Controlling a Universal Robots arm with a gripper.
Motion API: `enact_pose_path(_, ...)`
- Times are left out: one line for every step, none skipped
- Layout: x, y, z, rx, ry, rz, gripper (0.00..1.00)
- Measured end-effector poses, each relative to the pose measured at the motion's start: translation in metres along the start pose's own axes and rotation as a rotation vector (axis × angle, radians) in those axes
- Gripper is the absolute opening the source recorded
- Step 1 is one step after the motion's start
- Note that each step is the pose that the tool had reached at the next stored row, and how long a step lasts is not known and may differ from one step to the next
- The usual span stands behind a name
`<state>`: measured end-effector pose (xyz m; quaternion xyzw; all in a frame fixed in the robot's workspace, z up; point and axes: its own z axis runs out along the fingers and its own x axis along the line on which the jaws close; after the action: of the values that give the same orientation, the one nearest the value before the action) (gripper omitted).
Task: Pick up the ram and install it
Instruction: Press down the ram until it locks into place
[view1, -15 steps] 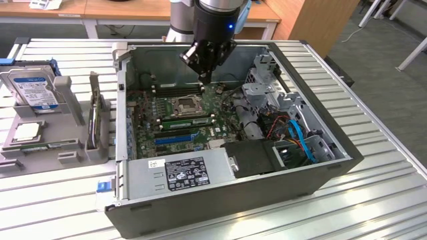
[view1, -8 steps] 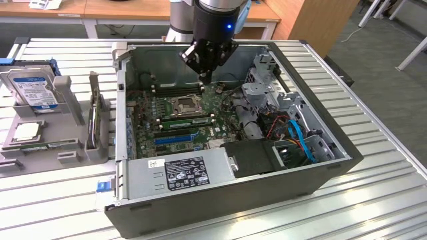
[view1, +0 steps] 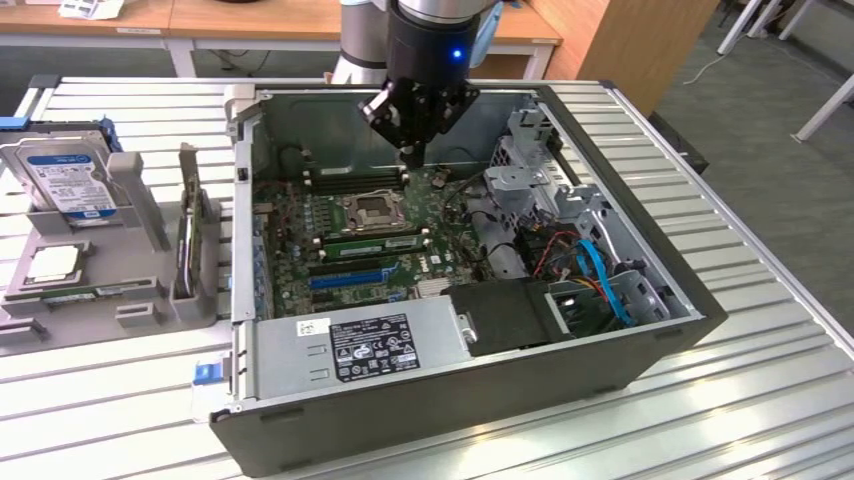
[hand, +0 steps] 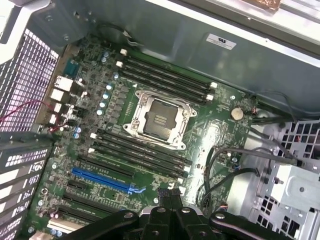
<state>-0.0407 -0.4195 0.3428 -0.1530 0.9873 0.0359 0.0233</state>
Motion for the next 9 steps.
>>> enact_pose_path(0.0000,0.0000,0.0000,0.0002,-0.0003,0.005,0.10)
enact_pose_path(0.0000,0.0000,0.0000,0.0006,-0.0006,0.010,0.10)
enact_pose_path(0.0000,0.0000,0.0000,0.0006,-0.0007,0.012,0.10)
enact_pose_path(0.0000,0.0000,0.0000,0.0007,-0.0008,0.012,0.10)
enact_pose_path(0.0000,0.0000,0.0000,0.0006,-0.0008,0.012,0.10)
enact_pose_path(0.0000,0.0000,0.0000,0.0006,-0.0008,0.012,0.10)
enact_pose_path(0.0000,0.0000,0.0001,0.0006,-0.0009,0.012,0.10)
enact_pose_path(0.0000,0.0000,0.0000,0.0006,-0.0006,0.013,0.10)
enact_pose_path(0.0001,0.0001,0.0000,0.0000,0.0012,0.014,0.10)
